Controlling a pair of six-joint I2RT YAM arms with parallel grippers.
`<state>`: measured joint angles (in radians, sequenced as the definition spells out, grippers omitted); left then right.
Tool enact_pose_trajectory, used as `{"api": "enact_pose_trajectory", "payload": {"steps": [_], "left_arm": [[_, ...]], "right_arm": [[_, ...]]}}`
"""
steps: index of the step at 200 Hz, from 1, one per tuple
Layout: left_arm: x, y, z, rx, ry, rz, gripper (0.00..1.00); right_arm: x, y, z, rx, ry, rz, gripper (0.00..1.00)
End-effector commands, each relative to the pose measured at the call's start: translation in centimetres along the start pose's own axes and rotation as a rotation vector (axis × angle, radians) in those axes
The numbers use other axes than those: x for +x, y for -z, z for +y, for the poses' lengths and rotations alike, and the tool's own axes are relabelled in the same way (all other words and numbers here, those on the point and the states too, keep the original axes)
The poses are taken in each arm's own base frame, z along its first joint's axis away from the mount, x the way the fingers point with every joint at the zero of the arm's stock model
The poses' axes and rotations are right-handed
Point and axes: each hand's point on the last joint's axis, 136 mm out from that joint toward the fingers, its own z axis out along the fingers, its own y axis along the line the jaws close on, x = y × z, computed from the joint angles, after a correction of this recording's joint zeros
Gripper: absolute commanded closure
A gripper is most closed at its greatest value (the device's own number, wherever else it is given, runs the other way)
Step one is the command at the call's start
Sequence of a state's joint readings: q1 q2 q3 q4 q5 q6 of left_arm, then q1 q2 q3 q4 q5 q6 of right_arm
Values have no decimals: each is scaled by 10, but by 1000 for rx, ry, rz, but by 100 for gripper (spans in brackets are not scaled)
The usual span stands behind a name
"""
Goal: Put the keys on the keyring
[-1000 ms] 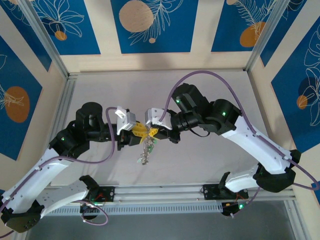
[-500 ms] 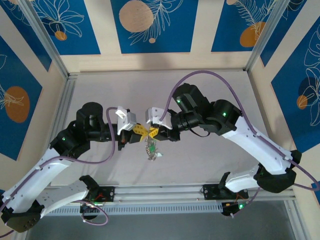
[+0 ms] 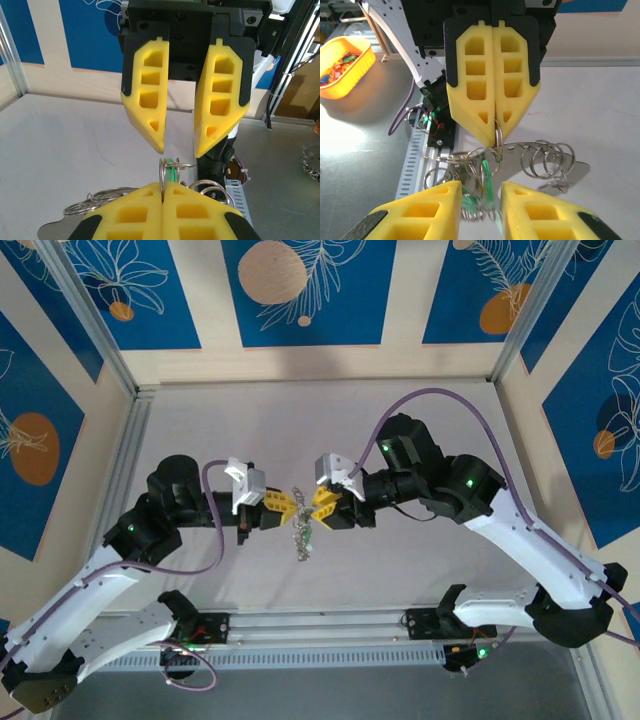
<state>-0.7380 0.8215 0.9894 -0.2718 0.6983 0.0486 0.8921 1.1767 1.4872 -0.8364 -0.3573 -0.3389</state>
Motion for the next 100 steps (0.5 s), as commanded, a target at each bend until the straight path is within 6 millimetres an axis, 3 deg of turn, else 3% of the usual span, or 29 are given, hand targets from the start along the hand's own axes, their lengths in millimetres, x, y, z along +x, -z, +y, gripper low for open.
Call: {"api": "enact_pose_trajectory", "payload": {"steps": [1, 58, 100], "left_arm": [[-21, 5, -13, 49, -47, -76, 100], [-20, 5, -16, 64, -51, -82, 100], [-21, 6, -17, 68, -54, -101, 100]], "right_arm": [[-4, -5, 3, -53, -31, -37, 73], [-3, -11, -1, -61, -45, -48, 74], [1, -13, -2, -67, -55, -38, 90]]}}
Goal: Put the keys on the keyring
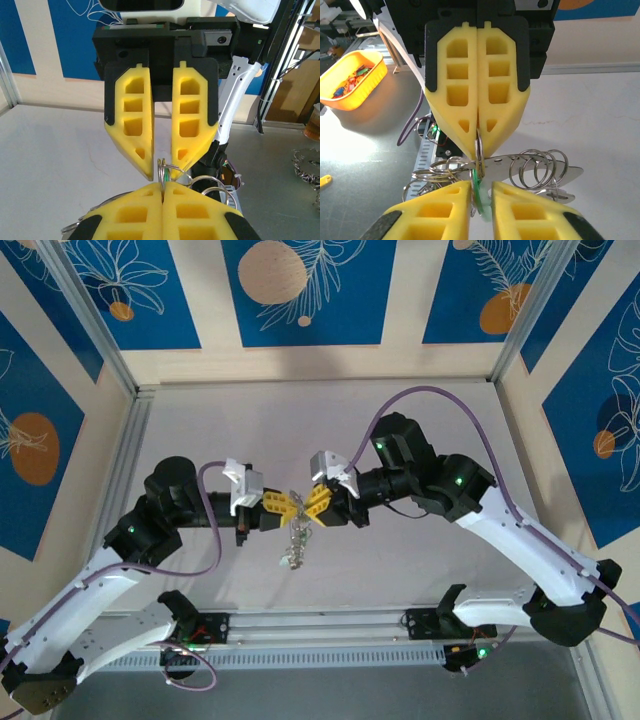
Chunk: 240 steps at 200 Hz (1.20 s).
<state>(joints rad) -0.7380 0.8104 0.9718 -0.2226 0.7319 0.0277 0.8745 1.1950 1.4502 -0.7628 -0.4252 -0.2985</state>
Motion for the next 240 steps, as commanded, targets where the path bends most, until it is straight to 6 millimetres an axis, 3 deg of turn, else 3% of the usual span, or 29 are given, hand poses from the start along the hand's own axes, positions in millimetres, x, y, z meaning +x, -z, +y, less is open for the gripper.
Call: {"api": "enact_pose_trajectory", "payload": {"steps": [1, 42, 169, 199, 240], "left_arm": [[-17, 4, -11, 38, -47, -69, 100], [-21, 6, -14, 44, -55, -96, 100], [-25, 6, -14, 50, -65, -169, 100], [-25, 7, -13, 42, -67, -170, 100], [-25, 10, -14, 29, -74, -155, 100]], "right_arm": [[3, -3, 1, -23, -17, -1, 90], [6, -4, -1, -25, -25, 0, 98], [12, -17, -13, -36, -68, 6, 98], [13, -15, -17, 4, -60, 6, 94], [2, 8, -12, 91, 5, -77, 77]]}}
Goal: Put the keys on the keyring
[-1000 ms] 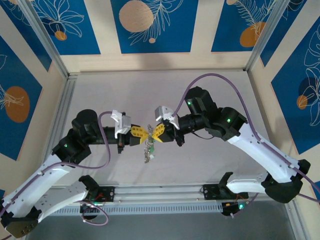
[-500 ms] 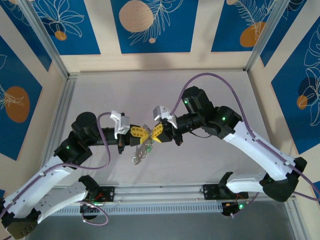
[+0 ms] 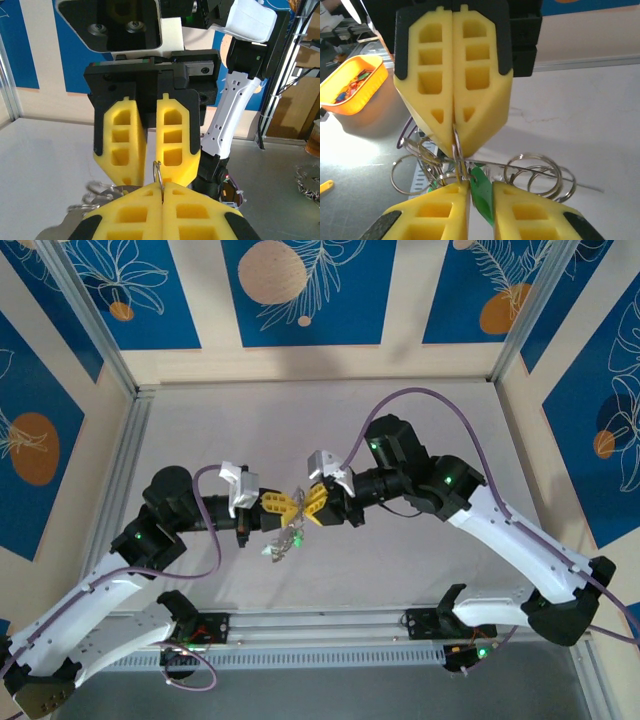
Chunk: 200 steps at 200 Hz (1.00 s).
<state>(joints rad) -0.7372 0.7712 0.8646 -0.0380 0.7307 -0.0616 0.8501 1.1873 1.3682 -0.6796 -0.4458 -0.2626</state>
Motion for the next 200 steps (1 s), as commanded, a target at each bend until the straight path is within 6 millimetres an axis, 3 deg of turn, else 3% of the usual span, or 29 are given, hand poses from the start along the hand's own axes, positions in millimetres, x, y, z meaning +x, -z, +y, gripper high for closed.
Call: {"api": "enact_pose_trajectory", "payload": {"steps": [1, 49, 116, 200], "left_arm": [[-26, 8, -16, 36, -82, -71, 100], [-26, 7, -18, 59, -74, -66, 100], [-28, 7, -23, 91, -65, -67, 100], [-28, 5, -22, 91, -69, -75, 100]], "right_arm": [[-10, 17, -1, 87, 48, -67, 77], [-28, 41, 7, 139, 101, -163, 74], [-35, 27, 12, 29, 86, -181, 71], [-21, 8, 24, -108, 51, -130, 75]]}}
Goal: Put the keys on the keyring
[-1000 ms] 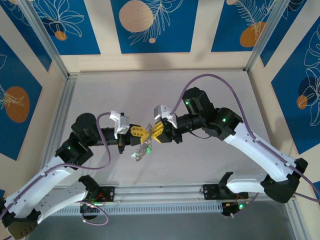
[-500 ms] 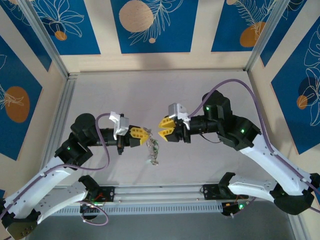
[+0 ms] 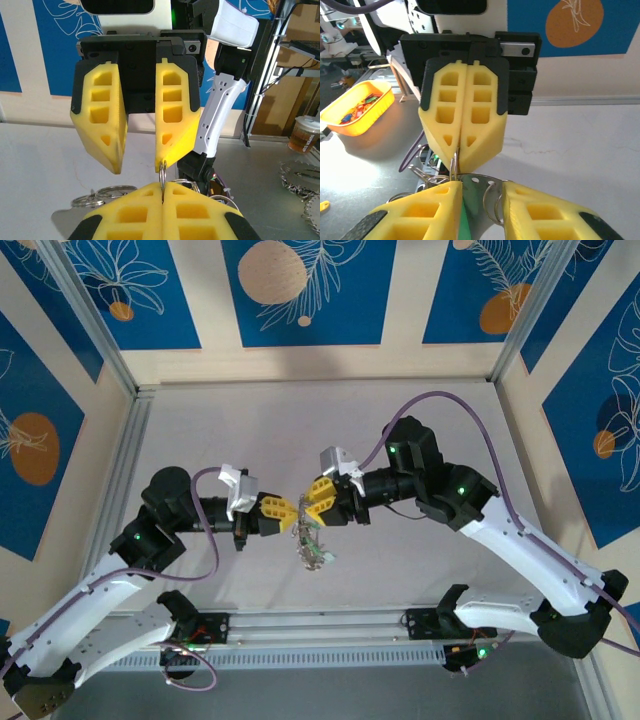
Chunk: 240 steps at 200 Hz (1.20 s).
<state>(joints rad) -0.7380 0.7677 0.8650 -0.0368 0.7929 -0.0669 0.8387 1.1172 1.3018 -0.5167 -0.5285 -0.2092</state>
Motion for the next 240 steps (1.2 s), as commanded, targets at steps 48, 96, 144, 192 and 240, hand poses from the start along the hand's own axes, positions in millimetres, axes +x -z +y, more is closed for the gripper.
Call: {"api": "enact_pose_trajectory", "payload": {"steps": [48, 96, 144, 192, 240], "left_arm": [[-24, 1, -5, 14, -73, -64, 100], [-25, -1, -3, 14, -82, -62, 100], [-25, -1, -4, 15, -84, -60, 100], [-25, 2, -6, 11, -79, -64, 100], [-22, 4, -7, 9, -78, -61, 100]], "right_arm": [[7, -6, 14, -96, -20, 16, 74], [5, -3, 15, -84, -13, 6, 74], [5, 2, 21, -91, -16, -9, 73], [7, 3, 22, -91, -21, -7, 73], [7, 3, 28, -118, -27, -21, 72]]}}
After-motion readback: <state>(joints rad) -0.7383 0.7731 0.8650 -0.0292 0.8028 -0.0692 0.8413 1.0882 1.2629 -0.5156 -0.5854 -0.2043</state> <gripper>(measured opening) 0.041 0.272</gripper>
